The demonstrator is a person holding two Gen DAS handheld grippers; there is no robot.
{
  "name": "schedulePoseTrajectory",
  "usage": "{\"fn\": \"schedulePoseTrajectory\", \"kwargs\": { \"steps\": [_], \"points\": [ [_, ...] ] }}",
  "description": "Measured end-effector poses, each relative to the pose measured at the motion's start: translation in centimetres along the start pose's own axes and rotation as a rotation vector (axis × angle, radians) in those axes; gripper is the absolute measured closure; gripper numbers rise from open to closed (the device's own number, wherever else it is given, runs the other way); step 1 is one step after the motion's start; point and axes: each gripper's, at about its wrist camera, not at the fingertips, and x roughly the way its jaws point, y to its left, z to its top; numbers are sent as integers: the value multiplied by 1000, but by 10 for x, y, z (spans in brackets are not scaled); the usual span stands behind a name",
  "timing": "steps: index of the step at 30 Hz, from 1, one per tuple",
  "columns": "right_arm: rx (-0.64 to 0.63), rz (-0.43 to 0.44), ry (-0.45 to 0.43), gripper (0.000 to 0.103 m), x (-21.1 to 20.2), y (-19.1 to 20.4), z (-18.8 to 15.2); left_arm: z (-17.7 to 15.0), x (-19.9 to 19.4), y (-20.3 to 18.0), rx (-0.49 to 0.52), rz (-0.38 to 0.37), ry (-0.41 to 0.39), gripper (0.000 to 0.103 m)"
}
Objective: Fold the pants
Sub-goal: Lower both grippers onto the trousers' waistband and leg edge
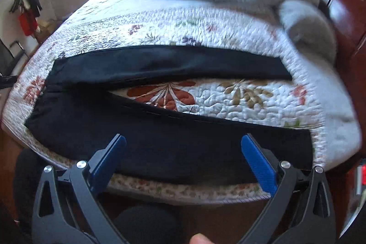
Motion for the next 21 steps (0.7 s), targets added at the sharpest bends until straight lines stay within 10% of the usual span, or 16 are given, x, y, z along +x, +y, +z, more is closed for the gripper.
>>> {"fn": "schedulePoseTrajectory", "kwargs": {
  "steps": [9,21],
  "points": [
    [186,270,147,4,81,-61,54,121,128,105,-111,-93,69,4],
    [219,357,194,3,130,-133,110,133,218,99,10,-189,235,4]
  ]
}}
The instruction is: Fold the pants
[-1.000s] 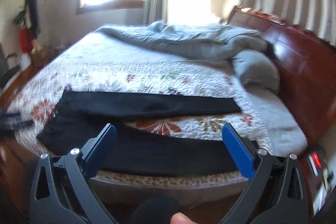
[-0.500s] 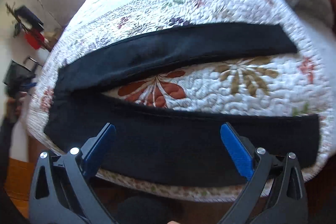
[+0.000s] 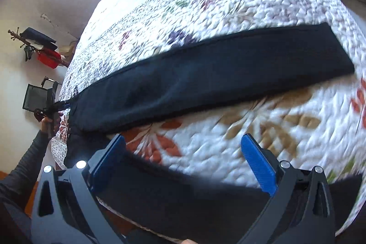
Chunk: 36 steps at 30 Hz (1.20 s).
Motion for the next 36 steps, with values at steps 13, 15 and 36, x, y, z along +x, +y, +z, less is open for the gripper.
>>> {"fn": "schedulePoseTrajectory", "kwargs": {
  "steps": [13,15,36],
  "points": [
    [194,-130,-18,40,-39,-193,136,11,4,-3,-11,59,42,53],
    [206,-130,26,30,-22,-212,144,11,3,4,-58,17,32,46],
    [23,-66,115,86,10,-210,148,7,-9,-16,-58,133,-18,85]
  ]
}}
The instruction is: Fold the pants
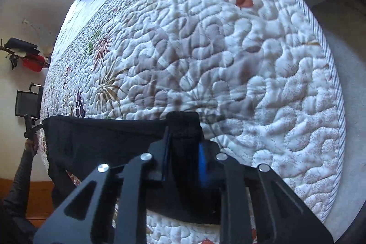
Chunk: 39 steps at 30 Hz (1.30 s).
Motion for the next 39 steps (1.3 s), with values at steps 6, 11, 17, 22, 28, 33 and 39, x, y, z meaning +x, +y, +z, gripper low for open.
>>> {"fn": "schedulePoseTrajectory", "kwargs": {
  "steps": [6,11,17,22,28,33,39],
  "points": [
    [-50,-52,-85,88,-29,25,-6,-11,-42,-13,-8,-19,-102,90],
    [-60,-83,-172,89,-71,31,-36,-27,-93,-34,11,-53,-205,90],
    [-94,-226,-339,89,-113,43,-106,-66,-153,-63,81,-122,-336,90],
    [-125,-384,-497,88,-115,60,-206,-125,-172,-65,114,-134,-349,90],
    [-153,-604,-585,85,-81,79,-314,-194,-153,-39,77,-131,-285,87],
    [-49,-618,-615,81,-74,82,-366,-240,-130,-17,23,-133,-233,81],
    [203,-456,-543,53,-75,63,-397,-268,-107,3,-66,-76,-192,37]
  ]
}}
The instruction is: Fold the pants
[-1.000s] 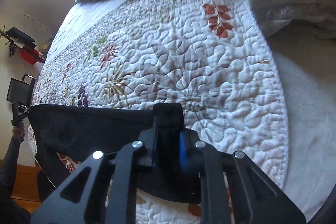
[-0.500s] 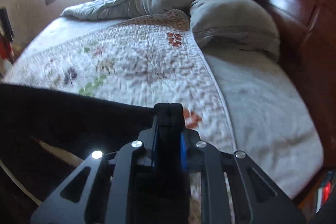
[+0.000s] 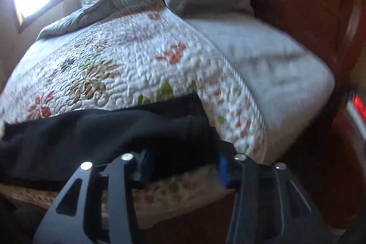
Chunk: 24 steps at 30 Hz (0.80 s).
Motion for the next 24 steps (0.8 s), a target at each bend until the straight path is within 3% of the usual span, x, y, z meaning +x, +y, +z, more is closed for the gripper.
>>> {"fn": "schedulePoseTrajectory", "kwargs": {
  "steps": [4,9,11,13,16,17,18,19,20,22,24],
  "points": [
    [171,131,109,49,-4,-14,-22,-16,0,8,-16,48,45,19],
    [315,328,159,43,-10,-16,-41,-40,-1,15,-25,96,115,16],
    [337,363,170,39,-11,-14,-41,-50,-2,17,-30,141,126,15],
    [360,400,199,36,-11,-12,-46,-58,-3,17,-1,259,136,15],
    [382,410,214,35,-12,-12,-49,-64,0,23,53,513,172,15],
    [391,416,214,34,-13,-13,-51,-66,-2,28,39,550,176,15],
    [403,426,216,34,-15,-14,-53,-66,-9,35,-5,541,168,15],
    [421,445,217,34,-17,-15,-55,-67,-23,40,-67,481,127,15],
    [458,492,207,34,-21,-17,-57,-68,-35,44,-122,393,78,15],
    [543,584,176,34,-29,-23,-61,-71,-58,49,-254,117,-51,10],
    [636,628,135,30,-33,-31,-62,-72,-53,49,-341,-44,-84,4]
  ]
}}
